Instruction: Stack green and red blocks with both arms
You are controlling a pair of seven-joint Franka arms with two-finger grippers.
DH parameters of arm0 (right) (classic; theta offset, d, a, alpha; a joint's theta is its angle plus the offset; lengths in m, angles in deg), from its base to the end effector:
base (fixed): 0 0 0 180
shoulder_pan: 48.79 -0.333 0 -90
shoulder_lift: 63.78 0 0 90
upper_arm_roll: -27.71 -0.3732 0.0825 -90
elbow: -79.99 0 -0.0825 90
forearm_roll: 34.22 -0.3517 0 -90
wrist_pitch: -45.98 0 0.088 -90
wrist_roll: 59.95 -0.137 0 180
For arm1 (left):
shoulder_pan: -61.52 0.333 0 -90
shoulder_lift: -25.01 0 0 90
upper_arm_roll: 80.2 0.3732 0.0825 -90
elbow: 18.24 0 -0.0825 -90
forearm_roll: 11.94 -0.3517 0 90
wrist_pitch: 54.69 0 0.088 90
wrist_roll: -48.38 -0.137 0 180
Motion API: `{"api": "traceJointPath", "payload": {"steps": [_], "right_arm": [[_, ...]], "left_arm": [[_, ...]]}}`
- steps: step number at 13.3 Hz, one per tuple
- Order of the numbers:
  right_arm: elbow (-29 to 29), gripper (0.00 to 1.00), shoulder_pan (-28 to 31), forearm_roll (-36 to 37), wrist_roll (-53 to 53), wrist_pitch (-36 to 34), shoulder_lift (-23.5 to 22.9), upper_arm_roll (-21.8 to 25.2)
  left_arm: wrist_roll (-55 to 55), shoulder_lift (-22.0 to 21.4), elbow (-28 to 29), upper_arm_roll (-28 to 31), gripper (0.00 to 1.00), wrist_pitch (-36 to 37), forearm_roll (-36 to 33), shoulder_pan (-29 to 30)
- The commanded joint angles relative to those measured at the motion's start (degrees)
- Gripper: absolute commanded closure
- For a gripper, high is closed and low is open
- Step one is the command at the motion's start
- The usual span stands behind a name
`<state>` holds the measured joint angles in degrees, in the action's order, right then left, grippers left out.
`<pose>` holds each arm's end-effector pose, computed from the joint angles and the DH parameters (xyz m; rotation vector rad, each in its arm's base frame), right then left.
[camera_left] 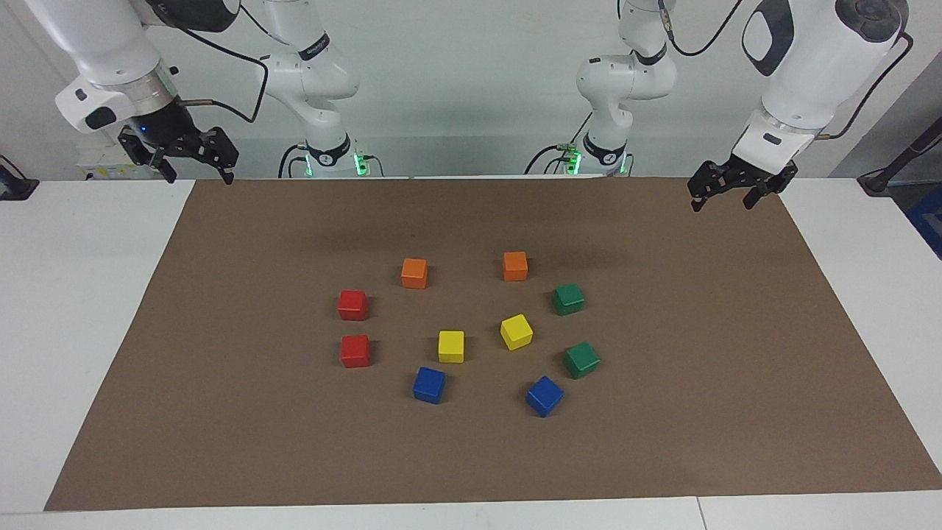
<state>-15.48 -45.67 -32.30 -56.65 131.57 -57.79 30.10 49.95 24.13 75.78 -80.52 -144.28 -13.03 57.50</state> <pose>0.4698 -0.0514 0.6558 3.1152 -0.0617 -0.1091 0.5105 -0.0361 0.6284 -3.1169 0.0761 0.0950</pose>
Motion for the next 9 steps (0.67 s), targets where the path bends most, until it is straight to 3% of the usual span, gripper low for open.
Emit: {"api": "traceJointPath", "payload": {"steps": [1,9], "right_arm": [[-1.4,0.00,0.0,0.0,-1.3,1.1,1.1,-0.1],[-1.2,0.00,0.2,-0.2,-1.2,1.1,1.0,-0.1]], "left_arm": [[-0.8,-0.5,-0.1,-0.1,0.00,0.5,-0.1,0.4],[-0.8,-0.5,-0.1,-0.2,0.00,0.5,0.0,0.4]]}}
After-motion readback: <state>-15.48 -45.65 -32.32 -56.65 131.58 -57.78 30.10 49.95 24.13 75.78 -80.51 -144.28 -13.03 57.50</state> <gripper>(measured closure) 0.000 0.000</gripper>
